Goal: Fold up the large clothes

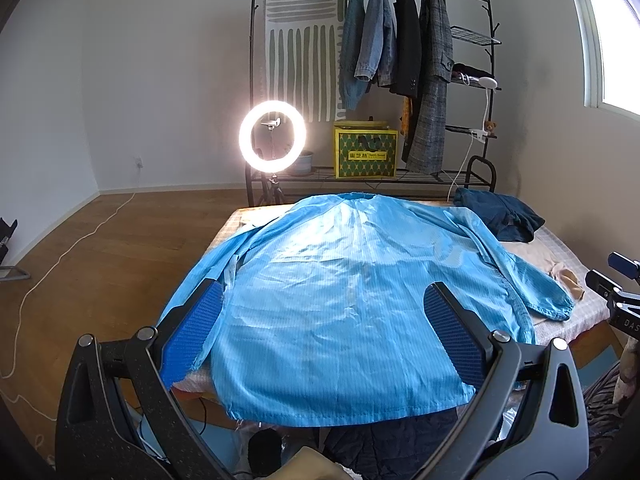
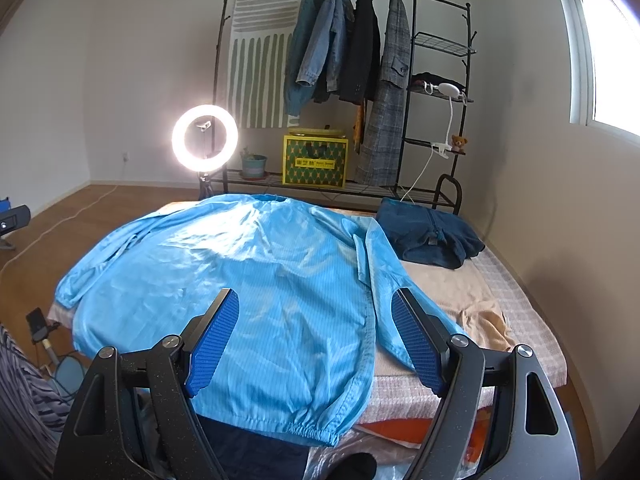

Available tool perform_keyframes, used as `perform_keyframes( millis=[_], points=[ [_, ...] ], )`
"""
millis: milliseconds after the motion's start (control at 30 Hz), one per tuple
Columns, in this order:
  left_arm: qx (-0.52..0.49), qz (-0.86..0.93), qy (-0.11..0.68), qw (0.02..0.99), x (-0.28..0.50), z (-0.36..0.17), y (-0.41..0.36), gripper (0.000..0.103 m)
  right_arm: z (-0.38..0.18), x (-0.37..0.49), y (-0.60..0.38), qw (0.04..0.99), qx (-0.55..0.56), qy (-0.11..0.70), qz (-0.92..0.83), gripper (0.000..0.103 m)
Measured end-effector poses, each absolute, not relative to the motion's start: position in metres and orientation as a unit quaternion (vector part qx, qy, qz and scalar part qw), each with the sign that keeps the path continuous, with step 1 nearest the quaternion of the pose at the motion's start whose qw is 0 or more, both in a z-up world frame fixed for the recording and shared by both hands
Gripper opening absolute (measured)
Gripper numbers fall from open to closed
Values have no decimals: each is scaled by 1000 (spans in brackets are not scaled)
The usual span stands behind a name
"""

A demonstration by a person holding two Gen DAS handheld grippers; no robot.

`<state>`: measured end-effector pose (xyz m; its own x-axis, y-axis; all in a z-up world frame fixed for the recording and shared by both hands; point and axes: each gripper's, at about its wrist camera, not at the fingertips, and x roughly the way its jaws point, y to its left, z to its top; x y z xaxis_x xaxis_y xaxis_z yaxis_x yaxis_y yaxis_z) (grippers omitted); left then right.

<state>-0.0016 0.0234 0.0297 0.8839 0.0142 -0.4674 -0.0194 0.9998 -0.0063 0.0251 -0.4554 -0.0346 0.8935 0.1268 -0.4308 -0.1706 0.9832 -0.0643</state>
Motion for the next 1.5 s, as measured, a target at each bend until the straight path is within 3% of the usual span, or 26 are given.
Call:
perform_keyframes(
  millis=[1500],
  points=[
    [-7,17,238,971,-1,26,30,102,-27,30,-452,973,-53,211,78,79]
  ],
)
